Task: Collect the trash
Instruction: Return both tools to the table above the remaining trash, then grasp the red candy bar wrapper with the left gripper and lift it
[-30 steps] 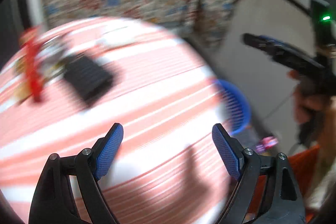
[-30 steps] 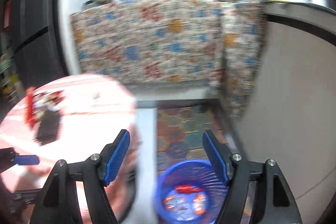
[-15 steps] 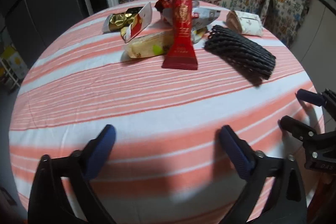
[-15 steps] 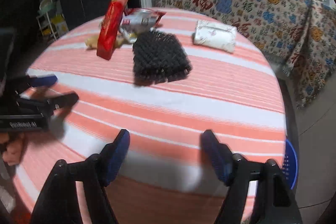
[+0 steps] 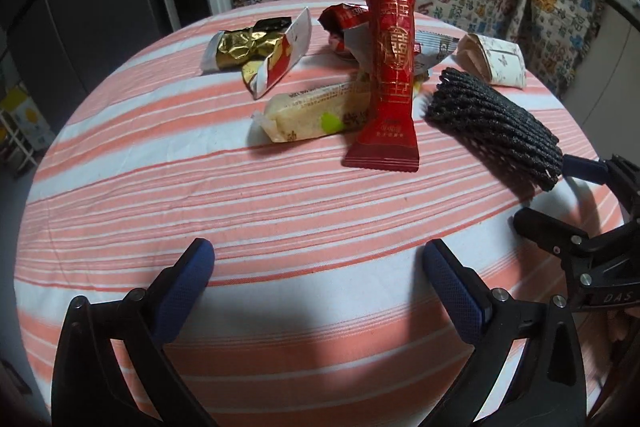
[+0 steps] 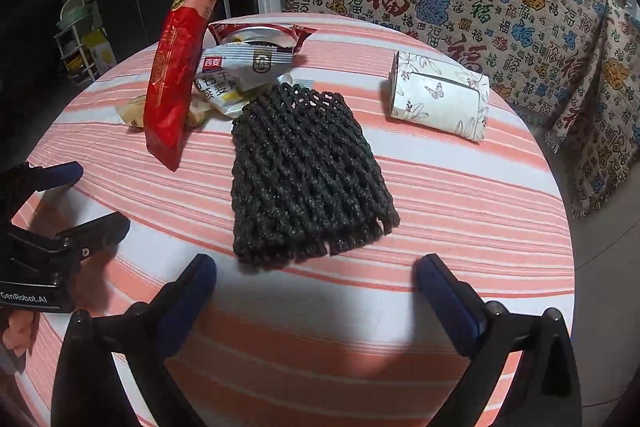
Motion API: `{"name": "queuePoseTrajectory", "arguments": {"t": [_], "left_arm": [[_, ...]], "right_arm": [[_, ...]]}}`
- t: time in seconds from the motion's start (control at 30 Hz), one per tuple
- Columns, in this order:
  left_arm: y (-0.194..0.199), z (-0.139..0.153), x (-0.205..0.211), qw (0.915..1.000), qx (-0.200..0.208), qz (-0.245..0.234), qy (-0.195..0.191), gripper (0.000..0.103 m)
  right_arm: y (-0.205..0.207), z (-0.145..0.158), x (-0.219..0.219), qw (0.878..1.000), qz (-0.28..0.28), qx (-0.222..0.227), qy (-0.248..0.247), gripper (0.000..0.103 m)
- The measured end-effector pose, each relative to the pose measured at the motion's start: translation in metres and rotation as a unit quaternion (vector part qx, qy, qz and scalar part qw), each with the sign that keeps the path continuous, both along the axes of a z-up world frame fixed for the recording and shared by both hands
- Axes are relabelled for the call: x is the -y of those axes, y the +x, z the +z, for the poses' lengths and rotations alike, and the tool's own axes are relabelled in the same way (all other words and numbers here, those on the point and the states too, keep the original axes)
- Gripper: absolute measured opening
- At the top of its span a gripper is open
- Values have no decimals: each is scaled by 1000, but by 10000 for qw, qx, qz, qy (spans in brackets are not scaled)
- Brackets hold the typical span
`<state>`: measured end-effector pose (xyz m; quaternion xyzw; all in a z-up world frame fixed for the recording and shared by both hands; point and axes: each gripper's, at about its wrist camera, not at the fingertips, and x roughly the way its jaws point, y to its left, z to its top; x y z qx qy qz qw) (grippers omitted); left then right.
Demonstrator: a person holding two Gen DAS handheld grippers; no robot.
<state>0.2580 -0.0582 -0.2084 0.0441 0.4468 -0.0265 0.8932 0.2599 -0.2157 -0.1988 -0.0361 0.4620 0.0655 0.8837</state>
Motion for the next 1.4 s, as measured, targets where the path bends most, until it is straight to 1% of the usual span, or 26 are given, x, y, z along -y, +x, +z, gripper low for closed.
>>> {"name": "queuePoseTrajectory", "arguments": {"t": [0.27, 0.3, 0.37, 0.5, 0.57, 0.63, 0.67, 0.73, 0.77, 0.8, 0.83, 0.87, 0.9, 1.03, 1.1, 1.13, 1.2, 1.27, 1.33, 1.4], "left_arm": [[-2, 1, -2, 10000, 21, 14, -16, 102], [-3, 3, -3, 10000, 52, 21, -28, 99], [-8, 12, -4, 9997, 222, 1, -86, 94], [-3, 43, 7, 9971, 617, -215, -379, 94], [8, 55, 18, 9965, 658, -363, -369, 91], [22, 56, 26, 9966, 660, -418, -263, 85], [32, 54, 30, 9971, 605, -410, -207, 79], [48, 48, 32, 9977, 464, -424, -243, 70], [54, 45, 35, 9980, 403, -429, -243, 61], [57, 43, 37, 9979, 407, -448, -230, 47], [59, 42, 39, 9977, 411, -499, -215, 37], [62, 41, 41, 9977, 384, -530, -179, 17], [62, 41, 41, 9975, 361, -563, -220, 15], [50, 50, 28, 9964, 220, -542, -613, 11], [34, 59, 17, 9950, 28, -570, -820, 11], [26, 63, 12, 9947, -78, -578, -852, 11], [5, 70, -1, 9947, -229, -577, -819, 11], [-18, 71, -16, 9961, -362, -489, -639, 11], [-34, 64, -29, 9970, -476, -333, -510, 12], [-41, 51, -35, 9978, -520, -231, -330, 13]], "right_arm": [[0, 0, 0, 10000, 0, -5, -1, 103], [0, 0, 0, 10000, -1, -4, -1, 103], [0, 0, -1, 10000, -2, -4, -1, 103], [0, -1, -1, 10000, -4, -2, -7, 103], [1, -1, -1, 10000, -5, -1, -7, 103], [0, -2, -1, 10000, -5, 0, -7, 103], [1, -2, -1, 10000, -7, 1, -7, 103], [0, -3, -2, 10000, -6, 3, -4, 103], [1, -3, -2, 10000, -8, 3, -8, 103], [1, -3, -2, 10000, -10, 4, -9, 103], [0, -4, -2, 10000, -10, 4, -8, 103], [1, -4, -2, 10000, -10, 6, -11, 103], [1, -4, -2, 10000, -10, 7, -10, 103], [0, -5, -2, 10000, -12, 10, -13, 103], [1, -5, -2, 10000, -15, 11, -11, 103], [1, -5, -2, 10000, -15, 12, -10, 103], [1, -5, -3, 10000, -15, 15, -13, 103], [1, -6, -3, 10000, -17, 16, -16, 103], [1, -6, -4, 10000, -20, 17, -24, 103], [1, -7, -4, 10000, -23, 18, -22, 103]]}}
